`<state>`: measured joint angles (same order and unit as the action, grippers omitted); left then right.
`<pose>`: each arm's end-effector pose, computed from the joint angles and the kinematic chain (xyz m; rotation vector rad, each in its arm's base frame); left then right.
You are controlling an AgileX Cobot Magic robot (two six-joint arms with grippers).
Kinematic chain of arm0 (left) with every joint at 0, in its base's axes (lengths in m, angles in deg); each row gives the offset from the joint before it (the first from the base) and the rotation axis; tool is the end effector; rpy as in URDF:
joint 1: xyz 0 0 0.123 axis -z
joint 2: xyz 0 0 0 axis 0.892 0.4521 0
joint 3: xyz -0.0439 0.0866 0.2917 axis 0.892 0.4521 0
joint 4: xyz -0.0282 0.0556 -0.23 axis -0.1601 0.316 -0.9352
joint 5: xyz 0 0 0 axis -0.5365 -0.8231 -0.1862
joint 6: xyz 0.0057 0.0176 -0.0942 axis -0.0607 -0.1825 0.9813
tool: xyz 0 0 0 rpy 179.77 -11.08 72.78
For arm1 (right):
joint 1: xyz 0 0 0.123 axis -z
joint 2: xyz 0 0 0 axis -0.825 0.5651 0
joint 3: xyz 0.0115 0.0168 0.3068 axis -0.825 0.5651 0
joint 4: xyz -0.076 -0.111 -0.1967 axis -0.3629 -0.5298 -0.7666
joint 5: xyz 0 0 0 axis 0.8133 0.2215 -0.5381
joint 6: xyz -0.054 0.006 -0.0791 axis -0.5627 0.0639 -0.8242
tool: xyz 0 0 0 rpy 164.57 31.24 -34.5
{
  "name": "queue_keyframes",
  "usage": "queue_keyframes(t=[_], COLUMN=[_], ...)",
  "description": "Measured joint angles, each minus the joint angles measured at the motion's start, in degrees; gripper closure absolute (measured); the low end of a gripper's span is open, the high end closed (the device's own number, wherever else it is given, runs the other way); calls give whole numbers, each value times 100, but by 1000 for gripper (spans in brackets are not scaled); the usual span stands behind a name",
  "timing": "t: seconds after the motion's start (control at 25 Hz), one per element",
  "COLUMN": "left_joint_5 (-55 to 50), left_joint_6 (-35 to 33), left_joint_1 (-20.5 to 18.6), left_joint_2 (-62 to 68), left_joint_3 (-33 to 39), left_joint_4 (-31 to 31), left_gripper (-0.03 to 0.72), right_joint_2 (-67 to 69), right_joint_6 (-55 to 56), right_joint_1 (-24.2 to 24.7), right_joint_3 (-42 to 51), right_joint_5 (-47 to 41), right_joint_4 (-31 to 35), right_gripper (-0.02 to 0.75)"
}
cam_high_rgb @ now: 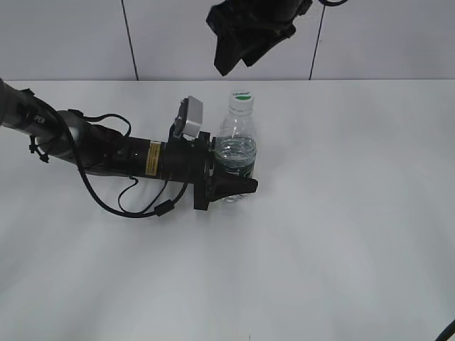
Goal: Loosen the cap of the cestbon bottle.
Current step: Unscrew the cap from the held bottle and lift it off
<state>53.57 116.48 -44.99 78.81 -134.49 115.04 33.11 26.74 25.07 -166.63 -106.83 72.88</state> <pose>0.4007 -0.2246 0.0708 1.3249 1.4700 -1.1603 0.3817 0.2538 0.3221 -1.1440 2.4755 0.4300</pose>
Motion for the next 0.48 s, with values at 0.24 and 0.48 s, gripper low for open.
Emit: queue_keyframes(t=[0.24, 0.48], left_joint_5=[11, 11], left_joint_6=[0, 0], left_joint_1=[0, 0], left_joint_2=[0, 0], left_joint_3=[0, 0], left_joint_4=[17, 27], left_gripper=[279, 279], right_joint_2=[0, 0], right_joint_6=[1810, 2788], right_joint_1=[0, 0], right_joint_3=[0, 83], right_joint_5=[0, 0], right_joint_4=[-221, -386], right_gripper=[343, 342])
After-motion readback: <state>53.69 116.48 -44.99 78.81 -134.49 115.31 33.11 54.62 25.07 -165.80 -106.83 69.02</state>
